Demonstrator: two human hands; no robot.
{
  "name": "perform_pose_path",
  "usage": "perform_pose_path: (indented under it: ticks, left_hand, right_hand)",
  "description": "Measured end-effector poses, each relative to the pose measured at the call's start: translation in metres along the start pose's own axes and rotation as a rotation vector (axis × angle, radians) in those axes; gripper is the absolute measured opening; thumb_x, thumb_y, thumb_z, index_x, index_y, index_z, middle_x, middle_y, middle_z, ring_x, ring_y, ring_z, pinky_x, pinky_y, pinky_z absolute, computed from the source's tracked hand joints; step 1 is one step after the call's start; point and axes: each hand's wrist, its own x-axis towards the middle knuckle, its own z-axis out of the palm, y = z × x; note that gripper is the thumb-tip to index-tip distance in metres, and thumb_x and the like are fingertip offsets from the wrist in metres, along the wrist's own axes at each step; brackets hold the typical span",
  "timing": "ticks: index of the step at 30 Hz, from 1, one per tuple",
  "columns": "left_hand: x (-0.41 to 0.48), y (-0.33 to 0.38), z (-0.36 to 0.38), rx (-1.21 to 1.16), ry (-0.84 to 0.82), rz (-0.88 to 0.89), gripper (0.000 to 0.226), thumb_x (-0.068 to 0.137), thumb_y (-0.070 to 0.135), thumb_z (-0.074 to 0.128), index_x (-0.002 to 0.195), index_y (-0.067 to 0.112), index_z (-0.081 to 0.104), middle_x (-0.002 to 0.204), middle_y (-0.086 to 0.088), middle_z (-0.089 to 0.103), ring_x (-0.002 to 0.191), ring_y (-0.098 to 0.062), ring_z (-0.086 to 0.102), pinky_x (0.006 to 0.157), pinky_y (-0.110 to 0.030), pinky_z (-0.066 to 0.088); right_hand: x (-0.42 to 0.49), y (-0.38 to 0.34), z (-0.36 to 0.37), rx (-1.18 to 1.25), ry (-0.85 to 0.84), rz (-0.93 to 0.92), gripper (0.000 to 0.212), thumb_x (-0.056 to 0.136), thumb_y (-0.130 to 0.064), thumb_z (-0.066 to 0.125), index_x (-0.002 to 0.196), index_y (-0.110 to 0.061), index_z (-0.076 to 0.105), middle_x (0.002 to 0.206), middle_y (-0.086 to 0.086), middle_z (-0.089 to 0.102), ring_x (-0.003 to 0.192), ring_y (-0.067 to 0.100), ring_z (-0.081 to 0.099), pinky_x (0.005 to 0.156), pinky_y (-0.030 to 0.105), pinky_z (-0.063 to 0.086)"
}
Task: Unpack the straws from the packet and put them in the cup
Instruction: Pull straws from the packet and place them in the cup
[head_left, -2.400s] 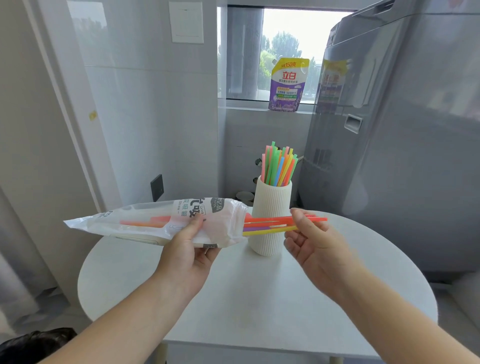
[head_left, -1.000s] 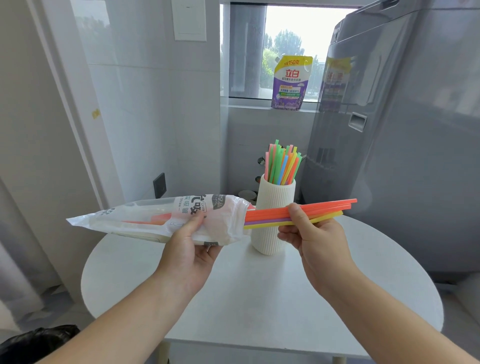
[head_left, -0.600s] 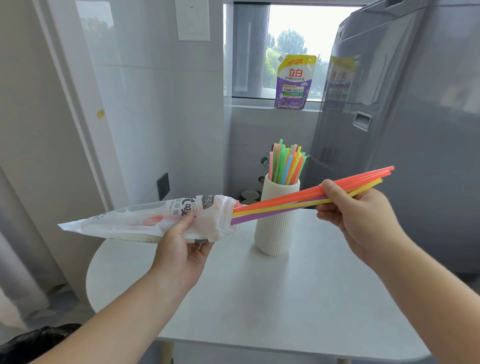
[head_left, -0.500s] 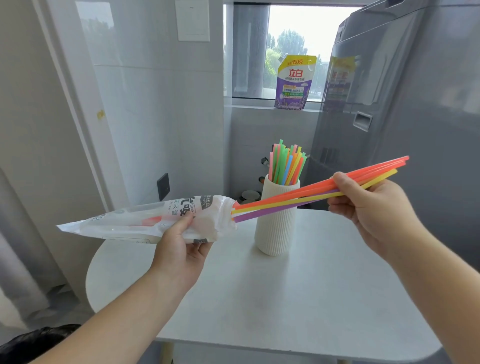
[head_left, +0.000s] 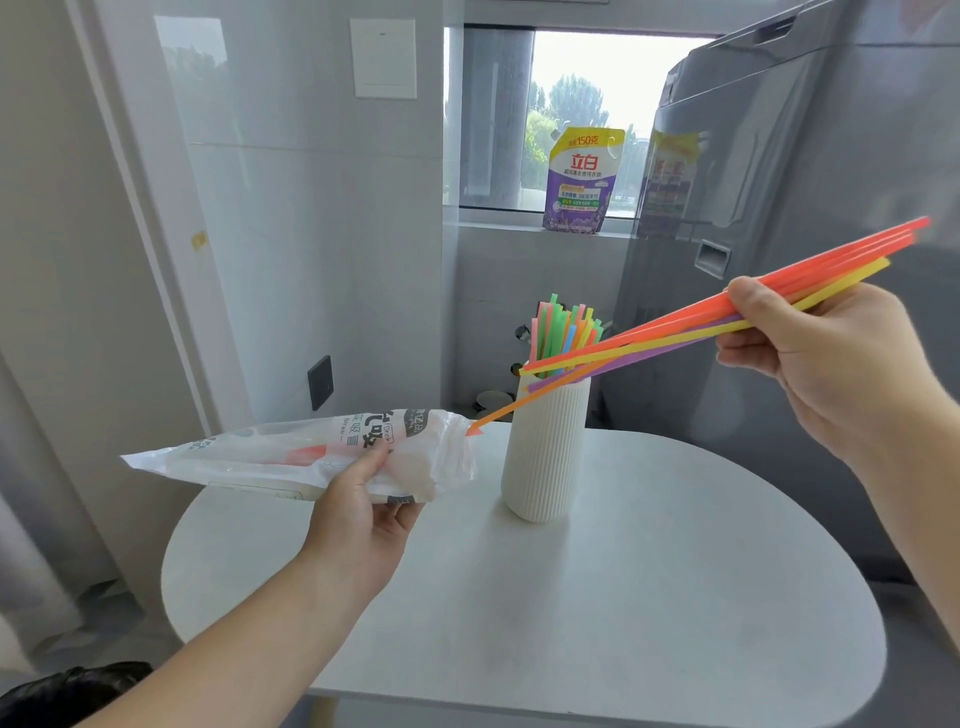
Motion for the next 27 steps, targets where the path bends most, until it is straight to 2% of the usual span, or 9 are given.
perform_pose_path:
  ticks: [5, 8, 13, 16, 22, 27]
  left_hand:
    - [0.002, 0.003, -0.002, -0.009, 0.011, 0.006, 0.036, 0.096, 0.010, 0.065, 0.132, 0.010, 0.066, 0.105, -0.003, 0.078, 0.075, -0.013, 0.078, 0.056, -0.026, 0.062]
    - [0.003, 0.005, -0.002, -0.017, 0.016, 0.008, 0.037, 0.096, 0.010, 0.065, 0.134, 0.009, 0.065, 0.115, -0.004, 0.077, 0.081, -0.014, 0.078, 0.057, -0.026, 0.062]
    - [-0.001, 0.002, 0.002, -0.008, -0.025, -0.006, 0.035, 0.096, 0.009, 0.066, 0.130, 0.009, 0.067, 0.096, -0.002, 0.080, 0.075, -0.013, 0.078, 0.055, -0.025, 0.061]
    - [-0.003, -0.001, 0.003, 0.012, -0.029, -0.008, 0.036, 0.096, 0.010, 0.065, 0.132, 0.009, 0.066, 0.099, -0.002, 0.079, 0.076, -0.013, 0.078, 0.055, -0.025, 0.061]
    - [-0.003, -0.001, 0.002, 0.026, -0.042, -0.015, 0.037, 0.097, 0.010, 0.064, 0.134, 0.008, 0.065, 0.105, -0.003, 0.077, 0.084, -0.014, 0.076, 0.055, -0.025, 0.061]
    - [-0.004, -0.004, 0.003, 0.016, -0.044, -0.027, 0.035, 0.096, 0.009, 0.065, 0.131, 0.009, 0.067, 0.109, -0.004, 0.078, 0.087, -0.015, 0.076, 0.056, -0.026, 0.062]
  right_hand:
    - [0.003, -0.004, -0.011, -0.028, 0.011, -0.038, 0.015, 0.092, -0.023, 0.073, 0.085, -0.010, 0.072, 0.071, 0.001, 0.075, 0.060, 0.015, 0.073, 0.058, 0.023, 0.060]
    - [0.006, -0.007, -0.020, -0.045, 0.041, -0.051, 0.014, 0.091, -0.025, 0.073, 0.083, -0.013, 0.072, 0.066, -0.001, 0.076, 0.061, 0.016, 0.073, 0.059, 0.024, 0.061]
    - [0.011, -0.011, -0.025, -0.081, 0.077, -0.069, 0.014, 0.090, -0.028, 0.075, 0.082, -0.017, 0.072, 0.068, -0.002, 0.075, 0.064, 0.017, 0.074, 0.062, 0.027, 0.063]
    - [0.013, -0.015, -0.026, -0.140, 0.072, -0.101, 0.014, 0.090, -0.027, 0.074, 0.080, -0.018, 0.071, 0.062, -0.006, 0.074, 0.060, 0.016, 0.074, 0.060, 0.027, 0.063]
    - [0.015, -0.023, -0.033, -0.235, 0.072, -0.133, 0.017, 0.085, -0.034, 0.076, 0.078, -0.019, 0.072, 0.064, -0.002, 0.075, 0.060, 0.022, 0.075, 0.072, 0.043, 0.062]
    - [0.014, -0.026, -0.033, -0.246, 0.059, -0.125, 0.016, 0.087, -0.030, 0.076, 0.078, -0.016, 0.072, 0.064, -0.001, 0.075, 0.057, 0.021, 0.074, 0.076, 0.046, 0.062]
